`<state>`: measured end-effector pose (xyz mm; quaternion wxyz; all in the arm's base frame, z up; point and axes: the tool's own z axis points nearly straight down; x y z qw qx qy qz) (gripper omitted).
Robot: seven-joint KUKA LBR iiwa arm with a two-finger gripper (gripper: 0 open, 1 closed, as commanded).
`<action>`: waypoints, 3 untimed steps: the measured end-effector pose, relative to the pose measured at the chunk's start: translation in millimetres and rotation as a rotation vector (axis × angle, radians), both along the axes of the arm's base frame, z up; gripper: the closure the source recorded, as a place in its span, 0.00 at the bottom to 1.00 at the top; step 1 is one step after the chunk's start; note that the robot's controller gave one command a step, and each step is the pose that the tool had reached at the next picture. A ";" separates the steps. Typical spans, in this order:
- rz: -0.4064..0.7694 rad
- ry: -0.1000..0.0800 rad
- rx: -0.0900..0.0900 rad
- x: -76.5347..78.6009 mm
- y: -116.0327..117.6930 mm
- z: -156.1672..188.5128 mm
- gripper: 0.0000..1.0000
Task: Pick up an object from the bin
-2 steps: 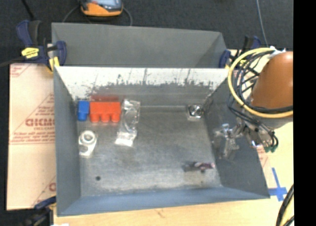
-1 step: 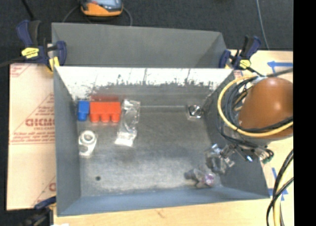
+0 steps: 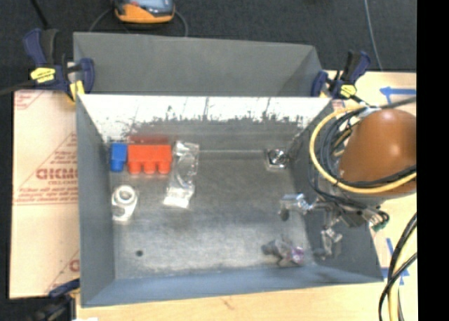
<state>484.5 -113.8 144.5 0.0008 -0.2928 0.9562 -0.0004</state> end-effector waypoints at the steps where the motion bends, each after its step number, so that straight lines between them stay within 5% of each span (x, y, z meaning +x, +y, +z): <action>1: 0.669 0.001 0.000 -7.9 9.7 -71.6 0.00; 2: 0.666 -0.002 -0.001 -7.0 9.5 -69.9 1.00; 3: 0.627 -0.008 -0.005 -1.9 13.2 110.5 1.00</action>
Offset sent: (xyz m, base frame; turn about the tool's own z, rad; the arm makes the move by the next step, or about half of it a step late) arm -0.0082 0.0094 -0.0711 -0.6685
